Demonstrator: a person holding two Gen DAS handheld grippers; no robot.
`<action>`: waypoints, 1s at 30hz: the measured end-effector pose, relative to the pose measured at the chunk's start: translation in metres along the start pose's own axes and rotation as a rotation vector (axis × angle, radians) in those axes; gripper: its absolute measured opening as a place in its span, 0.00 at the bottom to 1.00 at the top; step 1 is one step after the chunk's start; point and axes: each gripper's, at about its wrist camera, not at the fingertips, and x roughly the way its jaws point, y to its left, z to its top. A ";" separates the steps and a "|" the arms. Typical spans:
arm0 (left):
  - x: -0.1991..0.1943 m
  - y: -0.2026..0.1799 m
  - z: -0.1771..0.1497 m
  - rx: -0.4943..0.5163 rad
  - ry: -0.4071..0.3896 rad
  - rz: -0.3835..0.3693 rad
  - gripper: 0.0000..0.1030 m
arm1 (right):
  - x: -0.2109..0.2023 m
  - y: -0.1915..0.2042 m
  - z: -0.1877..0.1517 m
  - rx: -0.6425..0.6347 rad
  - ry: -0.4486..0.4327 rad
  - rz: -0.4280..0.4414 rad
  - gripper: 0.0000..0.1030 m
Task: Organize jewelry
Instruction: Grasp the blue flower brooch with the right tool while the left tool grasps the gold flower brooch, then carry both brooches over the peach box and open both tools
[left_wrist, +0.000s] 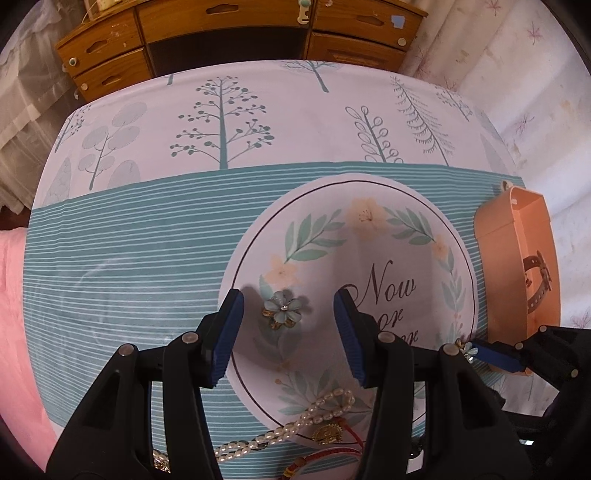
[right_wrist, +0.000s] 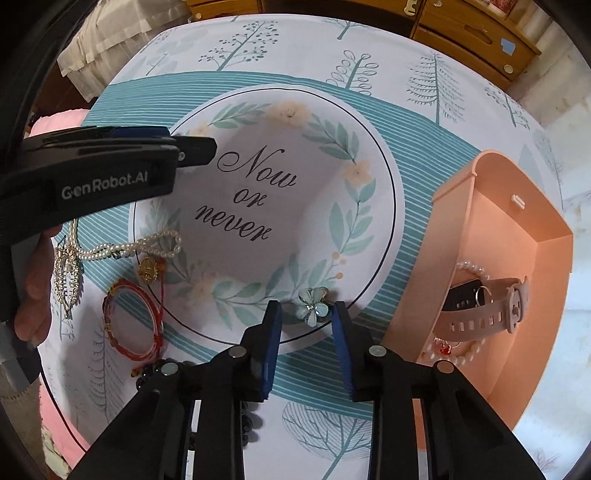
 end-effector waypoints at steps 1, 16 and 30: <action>0.001 0.000 0.000 0.002 0.001 0.008 0.46 | 0.000 -0.001 0.000 0.005 -0.003 0.003 0.24; -0.001 -0.007 -0.007 0.027 -0.013 0.076 0.17 | -0.015 -0.018 -0.008 0.045 -0.027 0.061 0.15; -0.090 -0.060 -0.018 0.094 -0.129 0.034 0.17 | -0.113 -0.056 -0.039 0.103 -0.196 0.149 0.15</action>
